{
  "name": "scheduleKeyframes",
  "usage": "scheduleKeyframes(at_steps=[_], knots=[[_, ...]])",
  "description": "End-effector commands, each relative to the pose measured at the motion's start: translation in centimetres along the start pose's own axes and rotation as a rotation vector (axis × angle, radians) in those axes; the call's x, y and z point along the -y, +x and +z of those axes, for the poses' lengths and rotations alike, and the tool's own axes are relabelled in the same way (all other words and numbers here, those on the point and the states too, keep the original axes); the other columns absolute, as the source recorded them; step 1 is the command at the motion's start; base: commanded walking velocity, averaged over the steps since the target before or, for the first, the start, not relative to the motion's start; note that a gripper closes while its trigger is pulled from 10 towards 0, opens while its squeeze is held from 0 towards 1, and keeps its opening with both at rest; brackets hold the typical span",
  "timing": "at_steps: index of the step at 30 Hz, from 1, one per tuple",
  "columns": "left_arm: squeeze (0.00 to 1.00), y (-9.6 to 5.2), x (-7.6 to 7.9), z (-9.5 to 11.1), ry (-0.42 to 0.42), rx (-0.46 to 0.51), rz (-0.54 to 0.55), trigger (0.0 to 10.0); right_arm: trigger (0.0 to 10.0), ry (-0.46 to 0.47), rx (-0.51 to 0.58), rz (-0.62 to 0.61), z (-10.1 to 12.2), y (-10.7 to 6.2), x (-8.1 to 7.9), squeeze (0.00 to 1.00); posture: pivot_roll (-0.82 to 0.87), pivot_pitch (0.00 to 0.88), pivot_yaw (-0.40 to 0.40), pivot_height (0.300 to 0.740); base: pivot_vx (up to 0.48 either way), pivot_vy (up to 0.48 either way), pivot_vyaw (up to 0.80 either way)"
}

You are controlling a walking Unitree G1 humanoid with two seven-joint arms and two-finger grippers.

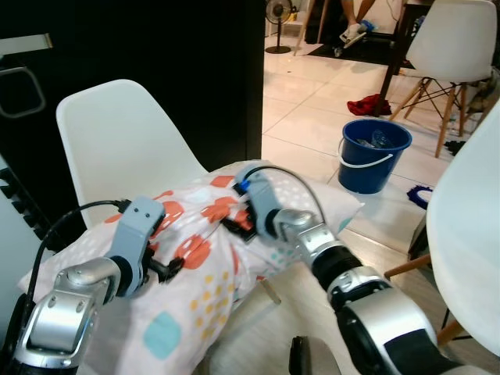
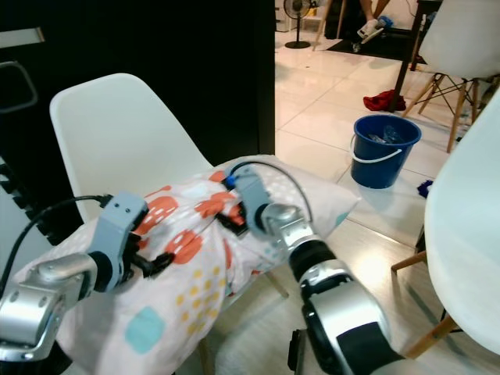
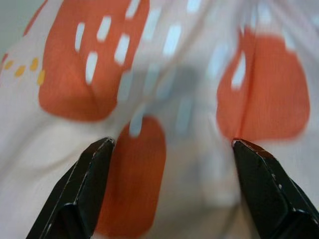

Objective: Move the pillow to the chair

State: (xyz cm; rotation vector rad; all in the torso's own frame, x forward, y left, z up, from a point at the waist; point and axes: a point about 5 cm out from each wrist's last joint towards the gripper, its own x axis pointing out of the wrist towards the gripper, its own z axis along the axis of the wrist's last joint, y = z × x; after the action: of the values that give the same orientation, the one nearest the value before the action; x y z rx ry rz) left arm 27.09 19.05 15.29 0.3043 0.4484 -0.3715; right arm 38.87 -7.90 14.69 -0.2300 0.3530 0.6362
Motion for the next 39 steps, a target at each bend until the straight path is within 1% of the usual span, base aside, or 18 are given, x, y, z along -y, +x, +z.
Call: scheduleKeyframes(at_steps=[1,3,4,5,6,8,9,10,17,23,24,25,27,31,32,33,35,39], knots=[[0.00,0.0,-0.2,-0.9,0.025,-0.046,0.010,10.0,10.0,0.024,0.030,-0.031,1.0,-0.2,0.5,1.00,0.05,0.005,-0.004,0.509,0.000,0.000,0.00],[0.00,0.1,-0.2,-1.0,0.040,-0.052,0.008,10.0,10.0,0.031,0.024,-0.026,0.8,-0.4,0.7,0.97,0.05,0.002,-0.004,0.509,0.000,0.000,0.00],[0.00,0.2,-0.2,-1.3,0.078,-0.066,0.015,10.0,10.0,0.038,0.003,-0.010,0.5,-0.6,0.8,0.56,0.05,0.000,-0.004,0.509,0.000,0.000,0.00],[0.00,0.3,-0.3,-1.6,0.112,-0.082,0.020,10.0,10.0,0.060,-0.021,0.005,0.1,-0.8,0.9,0.36,0.05,0.000,-0.003,0.509,0.000,0.000,0.00],[0.00,0.3,-0.4,-1.9,0.136,-0.092,0.023,10.0,10.0,0.079,-0.038,0.015,-0.1,-1.1,1.0,0.32,0.05,0.000,-0.003,0.509,0.000,0.000,0.00],[0.00,0.3,-0.4,-2.1,0.150,-0.100,0.027,10.0,10.0,0.076,-0.052,0.039,-0.3,-1.3,1.0,0.37,0.05,0.000,-0.004,0.509,0.000,0.000,0.00],[0.00,0.3,-0.5,-2.3,0.165,-0.106,0.032,10.0,10.0,0.043,-0.076,0.083,-0.7,-1.6,0.6,0.83,0.05,0.000,-0.003,0.509,0.000,0.000,0.00],[0.00,0.4,-0.5,-2.4,0.172,-0.106,0.034,10.0,10.0,0.000,-0.102,0.125,-1.1,-1.8,0.2,1.00,0.05,0.000,-0.003,0.509,0.000,0.000,0.00],[0.00,0.4,-0.7,-2.3,0.189,-0.096,0.042,10.0,10.0,-0.070,-0.155,0.263,-2.1,-2.6,-1.5,1.00,0.05,0.002,-0.004,0.509,0.000,0.000,0.00],[0.00,0.4,-1.0,-2.3,0.201,-0.090,0.061,10.0,10.0,-0.087,-0.097,0.363,-1.1,-3.8,-1.9,1.00,0.05,0.005,-0.004,0.509,0.000,0.000,0.00],[0.00,0.3,-1.2,-2.4,0.206,-0.089,0.070,10.0,10.0,-0.071,0.028,0.467,0.3,-5.6,-1.8,1.00,0.05,0.010,-0.003,0.509,0.000,0.000,0.00],[0.00,0.3,-1.2,-2.4,0.206,-0.089,0.070,10.0,10.0,-0.071,0.028,0.467,0.3,-5.6,-1.8,1.00,0.05,0.010,-0.003,0.509,0.000,0.000,0.00],[0.00,0.3,-1.5,-2.4,0.212,-0.088,0.085,10.0,10.0,-0.067,0.200,0.618,2.0,-8.9,-1.5,1.00,0.04,0.011,-0.002,0.509,0.000,0.000,0.00],[0.00,0.3,-1.6,-2.3,0.213,-0.084,0.093,10.0,10.0,-0.005,0.319,0.637,3.2,-10.8,-0.3,1.00,0.04,0.012,-0.003,0.509,0.000,0.000,0.00],[0.00,0.3,-1.7,-2.3,0.215,-0.080,0.102,10.0,10.0,0.052,0.371,0.536,3.7,-10.8,1.3,1.00,0.04,0.015,-0.004,0.509,0.000,0.000,0.00],[0.00,0.3,-1.9,-2.2,0.211,-0.073,0.115,10.0,10.0,0.122,0.420,0.413,4.0,-10.7,2.8,0.00,0.04,0.015,-0.003,0.509,0.000,0.000,0.00],[0.00,0.3,-1.9,-2.2,0.211,-0.073,0.115,10.0,10.0,0.122,0.420,0.413,4.0,-10.7,2.8,0.00,0.04,0.015,-0.003,0.509,0.000,0.000,0.00],[0.00,0.4,-2.9,-1.2,0.172,-0.008,0.193,10.0,10.0,0.329,0.487,0.131,2.5,-10.9,6.0,0.00,0.03,0.015,0.002,0.509,0.000,0.000,0.00]])
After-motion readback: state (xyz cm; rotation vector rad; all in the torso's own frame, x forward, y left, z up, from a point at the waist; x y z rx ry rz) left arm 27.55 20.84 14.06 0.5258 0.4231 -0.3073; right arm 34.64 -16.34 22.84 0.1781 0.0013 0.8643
